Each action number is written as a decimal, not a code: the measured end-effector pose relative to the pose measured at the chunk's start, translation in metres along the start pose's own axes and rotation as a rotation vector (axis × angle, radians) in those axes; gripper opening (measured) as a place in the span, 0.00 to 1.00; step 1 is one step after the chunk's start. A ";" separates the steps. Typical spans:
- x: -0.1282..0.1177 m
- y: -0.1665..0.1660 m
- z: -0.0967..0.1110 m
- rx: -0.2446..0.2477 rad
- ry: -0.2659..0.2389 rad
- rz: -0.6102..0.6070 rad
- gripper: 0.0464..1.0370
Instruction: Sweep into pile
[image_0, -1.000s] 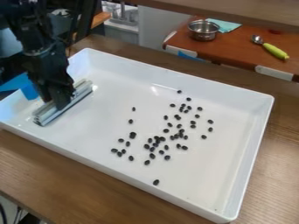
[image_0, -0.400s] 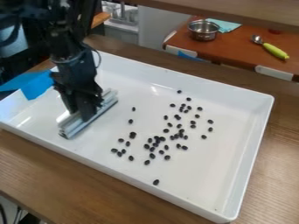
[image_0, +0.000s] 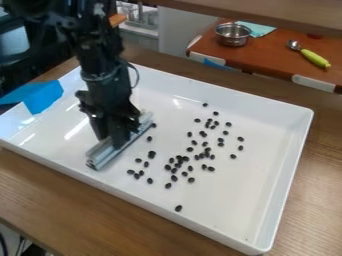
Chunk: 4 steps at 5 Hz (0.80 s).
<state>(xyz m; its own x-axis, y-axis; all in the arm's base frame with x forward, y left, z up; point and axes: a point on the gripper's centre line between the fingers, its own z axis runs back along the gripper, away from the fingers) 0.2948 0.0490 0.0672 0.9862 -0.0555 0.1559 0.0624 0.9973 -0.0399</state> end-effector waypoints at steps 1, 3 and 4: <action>-0.003 -0.018 0.000 -0.006 -0.005 -0.015 0.30; -0.005 -0.049 -0.002 -0.022 -0.048 -0.047 0.30; -0.004 -0.063 -0.002 -0.038 -0.054 -0.046 0.30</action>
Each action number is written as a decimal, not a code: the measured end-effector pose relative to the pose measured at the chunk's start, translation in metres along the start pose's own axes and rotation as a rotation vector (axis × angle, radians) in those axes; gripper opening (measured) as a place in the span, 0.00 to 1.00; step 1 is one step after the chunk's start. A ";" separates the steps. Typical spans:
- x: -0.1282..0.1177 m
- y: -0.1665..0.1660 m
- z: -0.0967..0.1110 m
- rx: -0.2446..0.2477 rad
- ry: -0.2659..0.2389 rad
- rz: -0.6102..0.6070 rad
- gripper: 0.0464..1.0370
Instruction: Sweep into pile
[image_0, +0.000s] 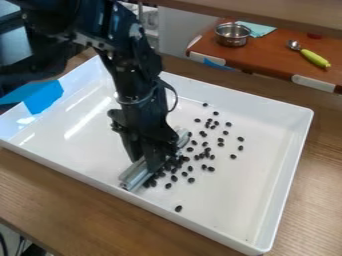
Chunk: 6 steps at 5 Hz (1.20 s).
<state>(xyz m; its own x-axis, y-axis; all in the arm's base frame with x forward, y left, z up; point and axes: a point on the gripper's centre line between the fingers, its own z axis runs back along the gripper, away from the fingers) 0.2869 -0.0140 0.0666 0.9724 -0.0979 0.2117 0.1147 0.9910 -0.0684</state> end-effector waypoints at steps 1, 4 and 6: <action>-0.002 -0.022 0.005 -0.032 0.002 -0.012 0.30; -0.002 -0.049 0.021 -0.089 0.000 -0.013 0.30; 0.010 0.015 0.045 0.035 -0.130 -0.055 0.30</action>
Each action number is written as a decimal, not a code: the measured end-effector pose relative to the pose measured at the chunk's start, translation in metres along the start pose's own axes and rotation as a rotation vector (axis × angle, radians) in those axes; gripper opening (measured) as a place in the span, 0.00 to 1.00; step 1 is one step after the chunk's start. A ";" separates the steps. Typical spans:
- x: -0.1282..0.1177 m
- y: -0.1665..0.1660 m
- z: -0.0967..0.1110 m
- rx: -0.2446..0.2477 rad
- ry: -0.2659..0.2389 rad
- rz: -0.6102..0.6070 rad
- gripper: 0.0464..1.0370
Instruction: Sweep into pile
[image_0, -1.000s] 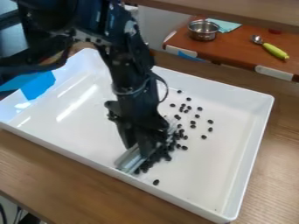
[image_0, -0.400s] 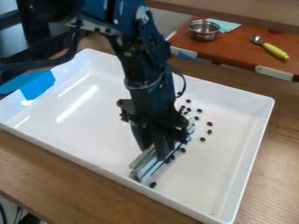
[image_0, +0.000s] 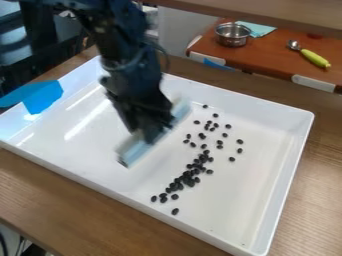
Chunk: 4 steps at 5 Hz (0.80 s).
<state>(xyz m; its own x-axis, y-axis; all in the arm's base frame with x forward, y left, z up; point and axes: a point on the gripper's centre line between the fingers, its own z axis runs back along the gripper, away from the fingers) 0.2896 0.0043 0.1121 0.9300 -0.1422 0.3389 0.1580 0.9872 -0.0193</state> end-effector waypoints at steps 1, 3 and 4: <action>0.020 0.036 0.005 0.038 -0.013 -0.088 0.30; 0.040 0.065 -0.013 -0.042 0.107 -0.022 0.30; 0.049 0.072 -0.024 -0.040 0.135 0.002 0.30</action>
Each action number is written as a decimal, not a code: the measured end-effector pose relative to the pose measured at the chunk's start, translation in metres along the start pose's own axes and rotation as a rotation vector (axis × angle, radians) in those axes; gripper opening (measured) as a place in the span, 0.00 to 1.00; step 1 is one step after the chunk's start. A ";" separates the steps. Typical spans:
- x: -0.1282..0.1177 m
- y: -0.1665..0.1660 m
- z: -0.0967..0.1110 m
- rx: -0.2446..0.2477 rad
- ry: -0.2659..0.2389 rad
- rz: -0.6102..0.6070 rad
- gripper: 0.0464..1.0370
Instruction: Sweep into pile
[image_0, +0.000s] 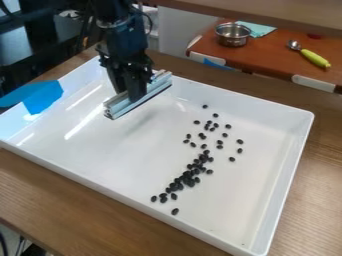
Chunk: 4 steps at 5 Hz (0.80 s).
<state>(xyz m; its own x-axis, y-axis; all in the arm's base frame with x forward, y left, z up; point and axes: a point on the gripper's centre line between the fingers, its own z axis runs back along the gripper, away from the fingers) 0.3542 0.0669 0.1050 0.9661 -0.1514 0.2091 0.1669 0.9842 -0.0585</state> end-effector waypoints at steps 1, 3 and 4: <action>0.010 -0.002 -0.012 -0.016 0.028 0.008 0.30; 0.014 -0.012 -0.032 -0.026 0.071 0.010 0.30; 0.020 -0.015 -0.037 -0.013 0.069 0.000 0.30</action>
<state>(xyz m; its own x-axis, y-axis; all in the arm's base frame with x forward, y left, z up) 0.3779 0.0461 0.0739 0.9774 -0.1575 0.1412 0.1687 0.9831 -0.0712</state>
